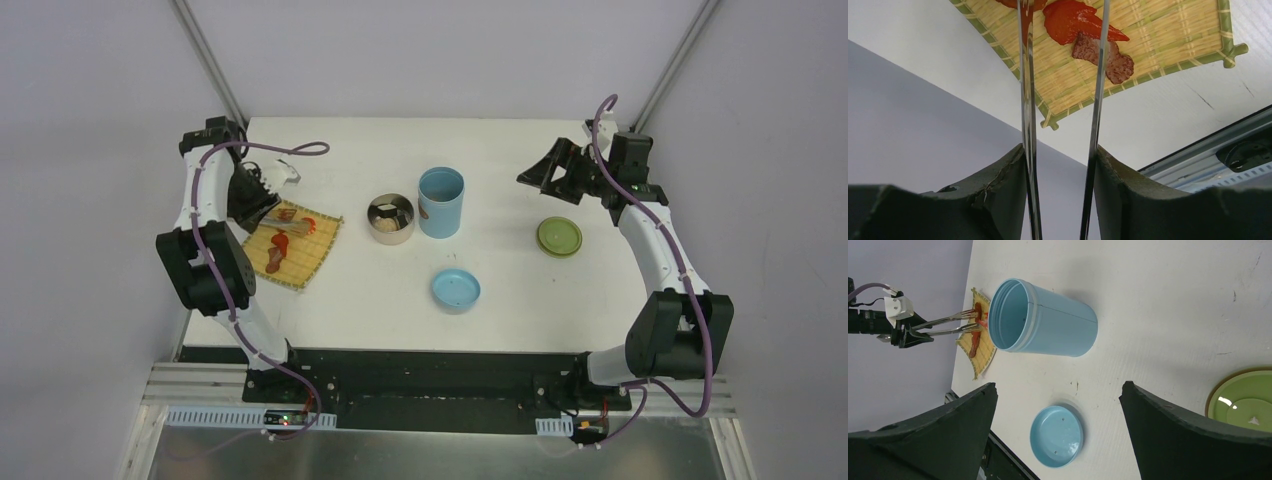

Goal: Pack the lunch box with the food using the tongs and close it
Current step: Pick up the fake food from the plate, then place the fake food in the packing box, then pick up the fake food from the plate, then place the fake food in the packing box.

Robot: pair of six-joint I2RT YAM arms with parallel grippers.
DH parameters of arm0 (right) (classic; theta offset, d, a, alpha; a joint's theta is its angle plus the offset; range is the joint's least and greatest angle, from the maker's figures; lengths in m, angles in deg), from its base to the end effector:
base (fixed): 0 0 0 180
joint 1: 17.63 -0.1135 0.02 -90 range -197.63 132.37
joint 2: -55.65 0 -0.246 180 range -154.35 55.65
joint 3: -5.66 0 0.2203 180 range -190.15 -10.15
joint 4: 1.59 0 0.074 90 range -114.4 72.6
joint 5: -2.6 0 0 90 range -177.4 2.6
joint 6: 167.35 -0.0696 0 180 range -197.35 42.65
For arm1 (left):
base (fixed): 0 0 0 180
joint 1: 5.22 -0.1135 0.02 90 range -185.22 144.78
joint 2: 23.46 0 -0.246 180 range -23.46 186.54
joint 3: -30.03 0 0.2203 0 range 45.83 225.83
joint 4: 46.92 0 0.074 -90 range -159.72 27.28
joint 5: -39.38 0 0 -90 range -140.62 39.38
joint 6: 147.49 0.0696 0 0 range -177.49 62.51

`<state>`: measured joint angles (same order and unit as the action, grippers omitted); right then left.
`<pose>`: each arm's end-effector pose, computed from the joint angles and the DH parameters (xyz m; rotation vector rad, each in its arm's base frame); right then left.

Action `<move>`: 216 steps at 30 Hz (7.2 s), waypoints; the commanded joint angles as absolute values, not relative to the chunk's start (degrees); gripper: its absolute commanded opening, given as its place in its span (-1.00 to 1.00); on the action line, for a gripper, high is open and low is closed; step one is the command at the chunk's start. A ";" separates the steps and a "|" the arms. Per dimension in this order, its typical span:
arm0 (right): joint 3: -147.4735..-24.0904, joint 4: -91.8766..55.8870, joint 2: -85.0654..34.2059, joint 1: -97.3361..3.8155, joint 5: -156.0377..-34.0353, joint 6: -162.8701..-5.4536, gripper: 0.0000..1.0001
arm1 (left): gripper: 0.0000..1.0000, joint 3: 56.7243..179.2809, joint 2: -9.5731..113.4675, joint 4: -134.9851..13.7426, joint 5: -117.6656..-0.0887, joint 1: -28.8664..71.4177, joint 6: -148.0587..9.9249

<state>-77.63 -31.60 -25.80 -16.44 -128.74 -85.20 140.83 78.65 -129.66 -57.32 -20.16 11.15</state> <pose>0.3158 0.0394 0.3042 -0.2890 2.0028 0.8121 0.3197 0.0769 0.2497 1.3096 2.5352 0.1419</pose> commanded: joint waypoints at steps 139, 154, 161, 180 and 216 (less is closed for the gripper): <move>-88.13 -46.66 -31.23 -17.54 -120.91 -68.03 0.96 | 0.00 123.26 60.48 -125.55 -50.53 -21.13 -30.69; -87.60 -46.30 -30.96 -17.54 -120.34 -67.27 0.96 | -0.04 121.55 63.79 -122.12 -49.60 -19.26 -29.79; -87.62 -46.57 -31.22 -17.53 -120.48 -66.62 0.96 | -0.07 120.06 63.65 -122.24 -48.98 -17.76 -30.34; -87.82 -45.99 -31.57 -16.83 -121.94 -66.54 0.96 | -0.46 140.51 58.53 -132.60 -58.96 -13.48 -33.34; -85.30 -44.70 -29.34 -12.57 -123.42 -66.21 0.96 | 0.02 169.93 82.61 -130.27 -65.09 23.60 -35.56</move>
<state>-85.46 -46.37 -31.33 -13.12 -121.77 -67.17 167.46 83.32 -128.63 -65.40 23.29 -35.27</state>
